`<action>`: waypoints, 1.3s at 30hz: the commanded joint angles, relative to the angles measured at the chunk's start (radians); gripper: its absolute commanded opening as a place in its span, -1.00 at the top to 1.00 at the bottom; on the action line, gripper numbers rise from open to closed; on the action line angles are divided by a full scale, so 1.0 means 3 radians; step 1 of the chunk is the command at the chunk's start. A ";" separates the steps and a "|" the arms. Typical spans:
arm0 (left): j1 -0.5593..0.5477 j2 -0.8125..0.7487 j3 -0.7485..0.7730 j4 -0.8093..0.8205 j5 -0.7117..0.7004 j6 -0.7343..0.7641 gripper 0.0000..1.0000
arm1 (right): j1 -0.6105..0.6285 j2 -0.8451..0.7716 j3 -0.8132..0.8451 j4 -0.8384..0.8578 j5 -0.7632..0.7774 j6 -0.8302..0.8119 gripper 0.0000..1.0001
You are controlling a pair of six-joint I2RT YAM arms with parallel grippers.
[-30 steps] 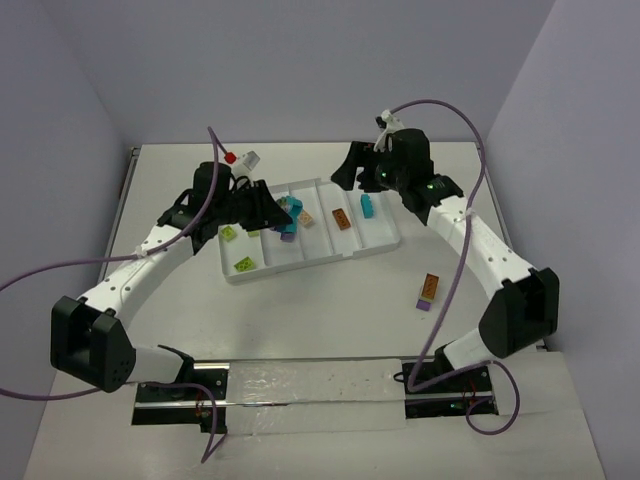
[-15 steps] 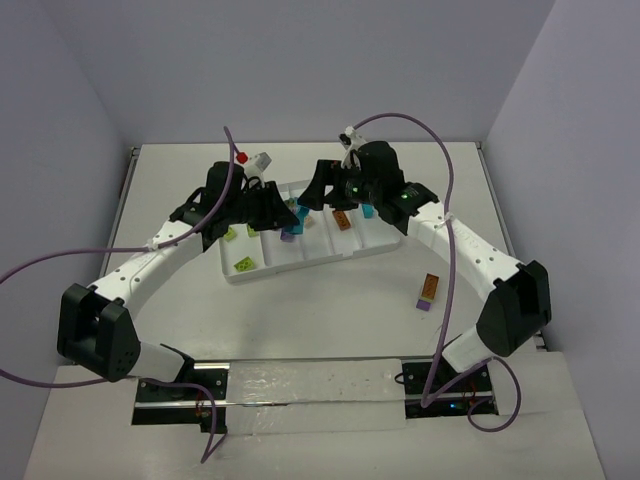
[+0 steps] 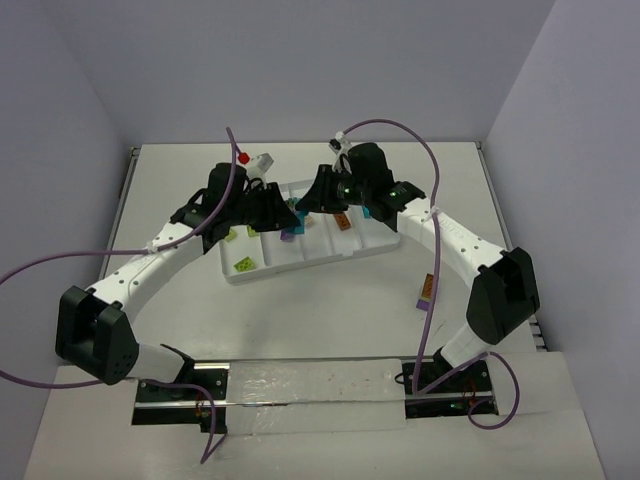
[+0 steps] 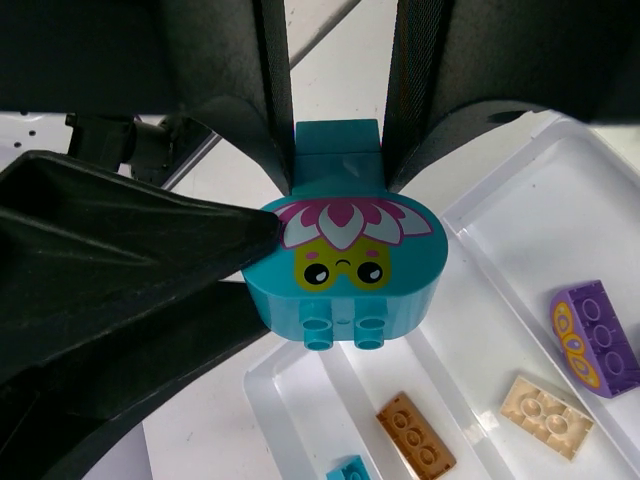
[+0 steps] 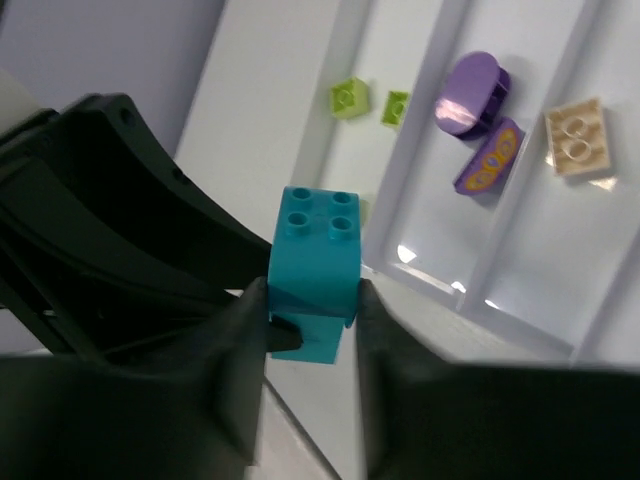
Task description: Sort the legos into containers by color
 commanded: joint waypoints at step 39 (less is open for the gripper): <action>-0.0053 -0.0349 -0.0137 0.0080 -0.0041 0.0128 1.00 | -0.0612 -0.0597 -0.0802 0.0394 0.1874 -0.0296 1.00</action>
